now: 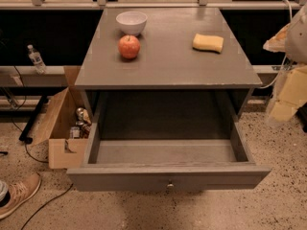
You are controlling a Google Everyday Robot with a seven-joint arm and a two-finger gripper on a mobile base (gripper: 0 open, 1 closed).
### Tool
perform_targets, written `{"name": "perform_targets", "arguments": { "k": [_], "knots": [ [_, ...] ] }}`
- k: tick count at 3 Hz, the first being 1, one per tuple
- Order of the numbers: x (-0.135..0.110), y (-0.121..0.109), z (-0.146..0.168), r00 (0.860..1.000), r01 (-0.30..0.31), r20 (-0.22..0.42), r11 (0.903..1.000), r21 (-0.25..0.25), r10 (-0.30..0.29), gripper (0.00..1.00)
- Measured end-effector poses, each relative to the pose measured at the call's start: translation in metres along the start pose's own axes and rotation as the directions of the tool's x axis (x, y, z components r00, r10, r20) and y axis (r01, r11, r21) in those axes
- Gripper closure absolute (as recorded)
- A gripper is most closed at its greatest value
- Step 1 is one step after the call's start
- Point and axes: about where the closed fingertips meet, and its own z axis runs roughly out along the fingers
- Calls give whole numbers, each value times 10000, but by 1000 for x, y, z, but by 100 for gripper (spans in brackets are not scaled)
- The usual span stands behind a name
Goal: Place apple into top drawer
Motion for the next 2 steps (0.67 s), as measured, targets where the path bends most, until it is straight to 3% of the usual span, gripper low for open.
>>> {"name": "perform_targets", "arguments": {
  "k": [1, 2],
  "knots": [
    [-1, -5, 3, 9997, -184, 169, 9998, 22, 184, 0],
    [-4, -24, 15, 9920, -936, 857, 9956, 34, 930, 0]
  ]
}}
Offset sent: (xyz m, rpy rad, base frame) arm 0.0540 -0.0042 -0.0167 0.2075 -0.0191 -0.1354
